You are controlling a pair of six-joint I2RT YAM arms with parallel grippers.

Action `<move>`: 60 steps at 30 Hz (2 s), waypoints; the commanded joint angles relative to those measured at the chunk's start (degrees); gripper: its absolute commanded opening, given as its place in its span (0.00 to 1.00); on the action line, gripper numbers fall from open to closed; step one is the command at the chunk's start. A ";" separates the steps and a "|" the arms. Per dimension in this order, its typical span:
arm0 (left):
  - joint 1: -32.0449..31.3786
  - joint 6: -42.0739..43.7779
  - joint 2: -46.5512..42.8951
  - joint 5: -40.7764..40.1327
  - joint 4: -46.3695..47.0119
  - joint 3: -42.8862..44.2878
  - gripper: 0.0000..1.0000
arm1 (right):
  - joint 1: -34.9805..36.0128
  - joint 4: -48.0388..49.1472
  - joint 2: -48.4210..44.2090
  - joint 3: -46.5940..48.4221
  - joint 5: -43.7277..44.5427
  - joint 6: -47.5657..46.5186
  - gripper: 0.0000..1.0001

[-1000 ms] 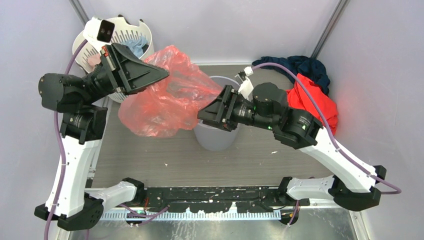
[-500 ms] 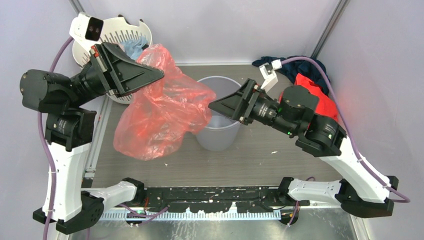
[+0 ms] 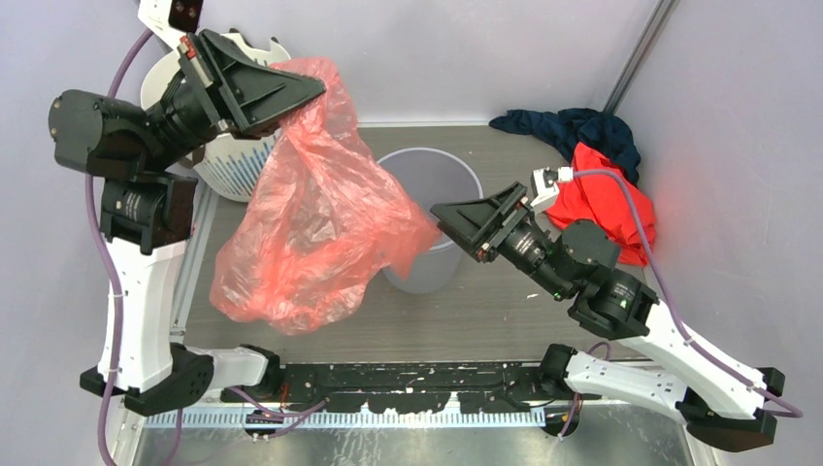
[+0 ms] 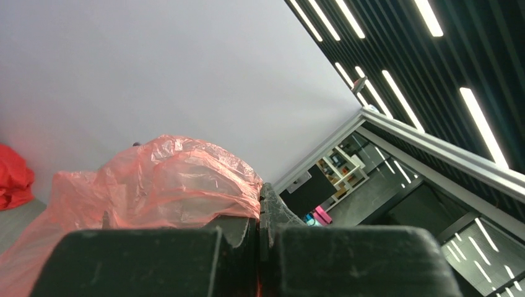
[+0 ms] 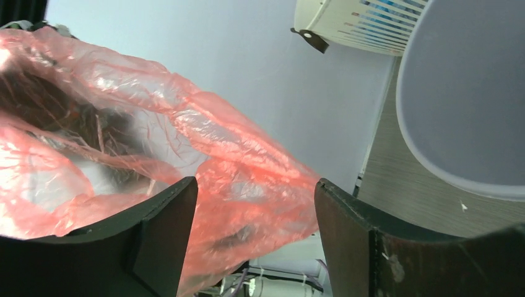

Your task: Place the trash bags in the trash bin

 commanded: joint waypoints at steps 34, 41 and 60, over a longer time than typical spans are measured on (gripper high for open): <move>-0.18 -11.61 5.72 -0.73 22.93 2.49 0.00 | 1.43 97.80 28.02 -22.85 10.07 20.57 0.86; -0.10 -12.99 9.27 -1.25 24.12 7.37 0.00 | 2.86 97.75 26.72 -23.65 11.44 18.95 0.80; 0.96 -14.41 18.15 -2.37 23.44 18.61 0.00 | 6.52 97.71 25.53 -27.40 12.66 19.89 0.68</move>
